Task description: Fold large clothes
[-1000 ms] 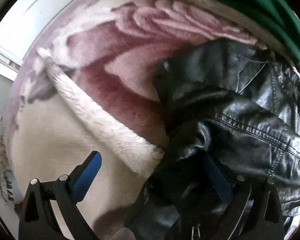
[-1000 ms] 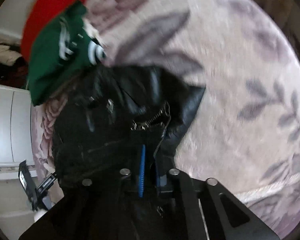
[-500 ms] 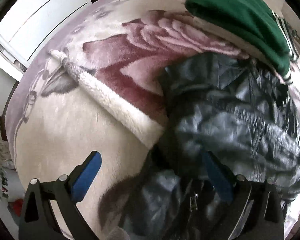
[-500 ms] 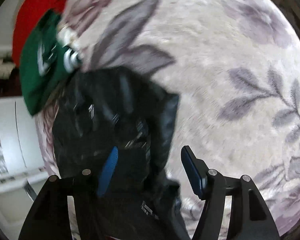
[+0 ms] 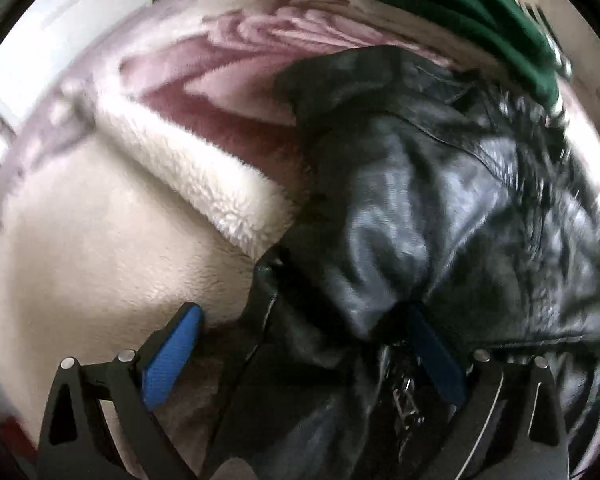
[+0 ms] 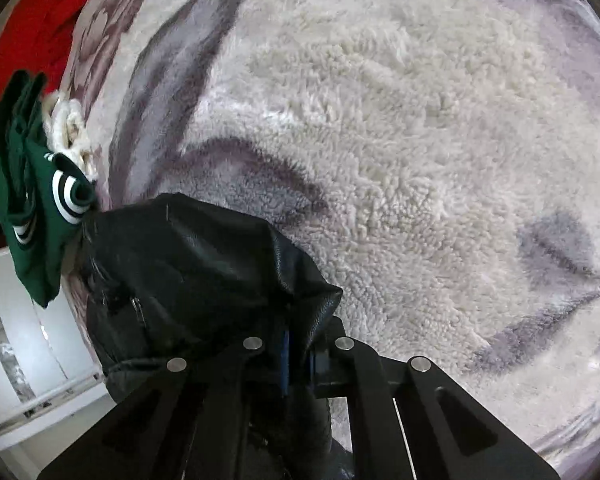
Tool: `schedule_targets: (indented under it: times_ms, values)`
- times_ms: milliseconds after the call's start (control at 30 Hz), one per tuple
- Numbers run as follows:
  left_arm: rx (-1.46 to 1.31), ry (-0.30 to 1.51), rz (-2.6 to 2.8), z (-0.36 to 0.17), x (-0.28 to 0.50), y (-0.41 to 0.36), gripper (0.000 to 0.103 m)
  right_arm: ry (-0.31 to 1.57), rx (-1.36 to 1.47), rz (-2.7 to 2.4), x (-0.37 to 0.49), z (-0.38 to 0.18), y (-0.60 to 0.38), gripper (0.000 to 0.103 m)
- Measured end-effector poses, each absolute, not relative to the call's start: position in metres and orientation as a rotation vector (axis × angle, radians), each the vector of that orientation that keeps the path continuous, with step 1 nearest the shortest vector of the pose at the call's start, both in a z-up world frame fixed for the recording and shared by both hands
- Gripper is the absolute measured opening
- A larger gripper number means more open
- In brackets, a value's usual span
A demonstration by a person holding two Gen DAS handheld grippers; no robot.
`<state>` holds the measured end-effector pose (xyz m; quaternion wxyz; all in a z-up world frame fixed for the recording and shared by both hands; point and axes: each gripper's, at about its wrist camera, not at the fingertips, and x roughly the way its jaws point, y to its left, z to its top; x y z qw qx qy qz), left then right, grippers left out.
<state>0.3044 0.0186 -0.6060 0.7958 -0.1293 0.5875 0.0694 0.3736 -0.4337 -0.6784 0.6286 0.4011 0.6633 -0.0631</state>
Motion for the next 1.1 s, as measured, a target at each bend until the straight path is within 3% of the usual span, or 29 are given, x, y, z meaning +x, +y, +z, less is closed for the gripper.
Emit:
schedule_targets:
  times_ms: [33,167,233,367,400,467,533,633,667,800,867,1100]
  values:
    - [-0.318,1.261,0.133,-0.609,0.304,0.024,0.103,1.523,0.922,-0.136,0.376,-0.673,-0.425,0.009]
    - [-0.347,1.27,0.085,-0.605,0.303,0.031,0.103,1.563,0.818,-0.122,0.327,-0.625,-0.421,0.042]
    - [-0.352,1.272,0.096,-0.594,0.3,0.034,0.103,1.599,0.789,-0.074,0.287,-0.612,-0.406,0.049]
    - [-0.293,1.251,0.147,-0.563,0.285,0.032,0.103,1.727,0.853,0.001,0.227,-0.64,-0.368,0.05]
    - [-0.272,1.242,0.147,-0.556,0.278,0.03,0.103,1.74,0.834,-0.009,0.215,-0.649,-0.36,0.047]
    - [-0.202,1.234,0.163,-0.544,0.265,0.024,0.103,1.731,0.784,-0.173,0.19,-0.665,-0.367,0.025]
    - [-0.159,1.234,0.166,-0.536,0.251,0.019,0.103,1.692,0.969,-0.252,0.164,-0.684,-0.384,0.025]
    - [-0.099,1.25,0.17,-0.525,0.238,0.003,0.103,1.712,0.88,-0.218,0.168,-0.673,-0.376,0.025]
    - [-0.088,1.252,0.168,-0.521,0.234,-0.003,0.103,1.713,0.875,-0.203,0.17,-0.664,-0.375,0.026]
    - [-0.046,1.29,0.055,-0.504,0.21,-0.07,0.103,1.708,0.834,-0.153,0.163,-0.622,-0.395,0.056]
    - [-0.025,1.322,-0.035,-0.504,0.202,-0.115,0.103,1.708,0.795,-0.131,0.157,-0.607,-0.41,0.061]
    - [-0.178,1.518,-0.25,-0.541,0.156,-0.287,0.103,1.707,0.824,-0.058,0.172,-0.586,-0.496,0.062]
